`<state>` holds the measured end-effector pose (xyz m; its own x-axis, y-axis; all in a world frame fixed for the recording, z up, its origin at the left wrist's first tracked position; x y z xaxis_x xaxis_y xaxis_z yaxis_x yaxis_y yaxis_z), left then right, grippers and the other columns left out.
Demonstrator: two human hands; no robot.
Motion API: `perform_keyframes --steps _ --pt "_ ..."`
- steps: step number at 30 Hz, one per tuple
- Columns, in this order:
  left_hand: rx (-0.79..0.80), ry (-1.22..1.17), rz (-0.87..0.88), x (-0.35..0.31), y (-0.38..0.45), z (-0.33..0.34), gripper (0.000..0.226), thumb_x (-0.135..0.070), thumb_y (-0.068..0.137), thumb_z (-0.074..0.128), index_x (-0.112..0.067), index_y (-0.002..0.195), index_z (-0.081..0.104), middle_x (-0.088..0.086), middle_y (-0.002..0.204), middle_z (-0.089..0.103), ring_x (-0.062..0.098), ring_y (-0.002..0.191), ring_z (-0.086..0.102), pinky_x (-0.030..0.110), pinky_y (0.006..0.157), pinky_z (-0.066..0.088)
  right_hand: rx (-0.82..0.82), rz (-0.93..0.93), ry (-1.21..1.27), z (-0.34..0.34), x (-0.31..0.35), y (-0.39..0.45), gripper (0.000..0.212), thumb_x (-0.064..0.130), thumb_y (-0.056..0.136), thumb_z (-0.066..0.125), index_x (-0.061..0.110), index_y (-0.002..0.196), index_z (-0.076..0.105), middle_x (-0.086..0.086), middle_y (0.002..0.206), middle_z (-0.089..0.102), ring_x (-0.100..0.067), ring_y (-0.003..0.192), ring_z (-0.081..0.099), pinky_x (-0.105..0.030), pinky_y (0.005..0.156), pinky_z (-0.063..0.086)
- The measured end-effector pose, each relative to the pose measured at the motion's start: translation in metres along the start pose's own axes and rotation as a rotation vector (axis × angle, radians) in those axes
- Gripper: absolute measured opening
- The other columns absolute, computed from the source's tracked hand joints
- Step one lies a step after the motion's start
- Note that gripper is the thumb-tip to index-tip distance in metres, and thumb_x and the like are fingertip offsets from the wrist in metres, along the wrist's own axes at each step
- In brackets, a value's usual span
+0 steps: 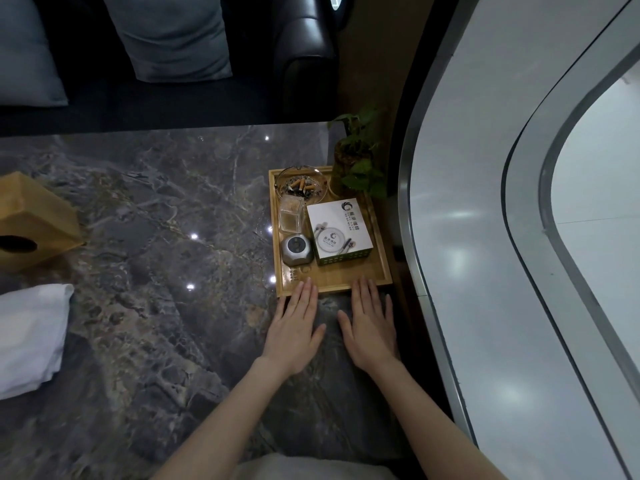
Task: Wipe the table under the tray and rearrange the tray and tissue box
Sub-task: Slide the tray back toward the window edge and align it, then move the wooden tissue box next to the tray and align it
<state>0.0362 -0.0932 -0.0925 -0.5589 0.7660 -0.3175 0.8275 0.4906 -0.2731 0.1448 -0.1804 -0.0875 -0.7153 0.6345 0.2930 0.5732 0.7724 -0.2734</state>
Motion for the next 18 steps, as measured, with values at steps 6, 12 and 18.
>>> perform_keyframes --steps 6,12,18 --pt "0.096 -0.117 -0.026 -0.003 0.003 -0.014 0.062 -0.039 0.097 0.023 -0.013 0.145 -0.006 0.003 0.157 -0.01 0.014 0.143 -0.012 0.034 0.115 -0.008 0.025 0.044 -0.022 -0.013 0.014 0.003 0.062 0.041 0.097 0.027 0.008 0.146 0.007 -0.01 0.158 0.009 -0.023 0.145 0.0 -0.044 0.117 -0.001" --pt "0.09 -0.358 -0.088 0.012 0.001 -0.052 0.054 -0.034 0.096 0.035 -0.011 0.144 0.023 0.008 0.154 0.023 0.021 0.141 0.021 0.034 0.115 0.019 0.05 0.042 -0.057 -0.03 0.045 0.016 0.047 0.037 0.094 0.036 0.001 0.122 0.049 -0.021 0.13 0.051 -0.035 0.123 0.044 -0.044 0.101 0.037" --pt "0.043 -0.358 -0.178 0.07 -0.032 -0.094 0.033 -0.037 0.092 0.039 -0.018 0.114 0.055 0.011 0.116 0.063 0.028 0.107 0.057 0.042 0.087 0.047 0.223 -0.189 0.077 -0.036 0.119 0.028 0.029 0.035 0.092 0.044 0.012 0.096 0.062 -0.008 0.092 0.068 -0.025 0.085 0.064 -0.039 0.074 0.053"
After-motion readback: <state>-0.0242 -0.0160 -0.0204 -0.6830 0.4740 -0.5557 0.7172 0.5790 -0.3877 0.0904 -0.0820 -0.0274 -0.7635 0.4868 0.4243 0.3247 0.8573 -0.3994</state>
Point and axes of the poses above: each hand's wrist, its own y-axis towards the middle knuckle, its own z-axis out of the palm, x = y × z, the point moved 4 cm from there along y, towards the middle knuckle
